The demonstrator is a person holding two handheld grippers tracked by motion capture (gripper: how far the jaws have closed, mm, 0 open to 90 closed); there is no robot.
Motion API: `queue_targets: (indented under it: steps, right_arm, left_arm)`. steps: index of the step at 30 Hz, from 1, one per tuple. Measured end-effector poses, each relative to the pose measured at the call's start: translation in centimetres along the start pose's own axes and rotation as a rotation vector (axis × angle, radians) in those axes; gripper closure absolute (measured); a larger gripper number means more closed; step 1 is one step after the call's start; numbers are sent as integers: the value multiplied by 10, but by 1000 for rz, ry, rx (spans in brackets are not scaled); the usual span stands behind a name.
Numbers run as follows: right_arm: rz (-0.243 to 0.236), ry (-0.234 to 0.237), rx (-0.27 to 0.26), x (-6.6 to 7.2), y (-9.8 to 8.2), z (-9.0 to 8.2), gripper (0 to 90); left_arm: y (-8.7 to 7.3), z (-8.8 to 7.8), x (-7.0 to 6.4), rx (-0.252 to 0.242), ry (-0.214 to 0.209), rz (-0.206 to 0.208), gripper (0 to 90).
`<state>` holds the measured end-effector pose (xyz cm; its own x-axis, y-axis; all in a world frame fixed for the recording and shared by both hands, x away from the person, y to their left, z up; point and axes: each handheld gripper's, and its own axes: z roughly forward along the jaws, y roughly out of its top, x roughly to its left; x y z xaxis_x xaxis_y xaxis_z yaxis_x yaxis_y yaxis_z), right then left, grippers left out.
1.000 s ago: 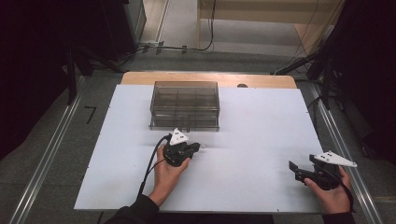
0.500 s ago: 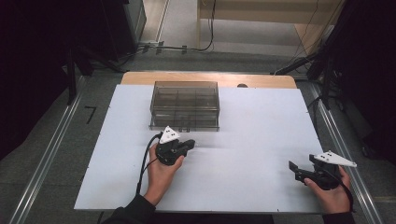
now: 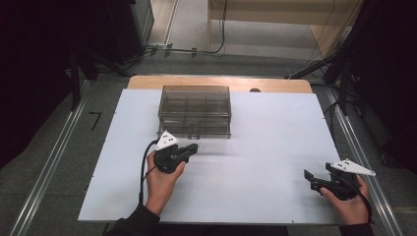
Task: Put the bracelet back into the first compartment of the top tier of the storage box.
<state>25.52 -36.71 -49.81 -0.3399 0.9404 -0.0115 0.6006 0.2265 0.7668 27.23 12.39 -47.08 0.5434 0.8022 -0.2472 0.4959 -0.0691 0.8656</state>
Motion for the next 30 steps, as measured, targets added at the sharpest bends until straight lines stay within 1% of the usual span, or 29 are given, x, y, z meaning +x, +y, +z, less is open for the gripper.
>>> queue_targets:
  steps: [8, 10, 16, 22, 30]
  right_arm:
    - [0, 0, 1, 0, 0, 0, 143]
    - [1, -1, 1, 0, 0, 0, 143]
    - [3, 0, 6, 0, 0, 1, 143]
    - [3, 0, 7, 0, 0, 1, 143]
    - [3, 0, 8, 0, 0, 1, 143]
  left_arm:
    - [3, -6, 2, -13, 4, -11, 880]
    - [4, -8, 3, -16, 12, -6, 880]
    - [8, -14, 8, -33, 34, -8, 879]
    - [11, -19, 12, -52, 42, -16, 880]
    - [13, -22, 15, -68, 48, -24, 879]
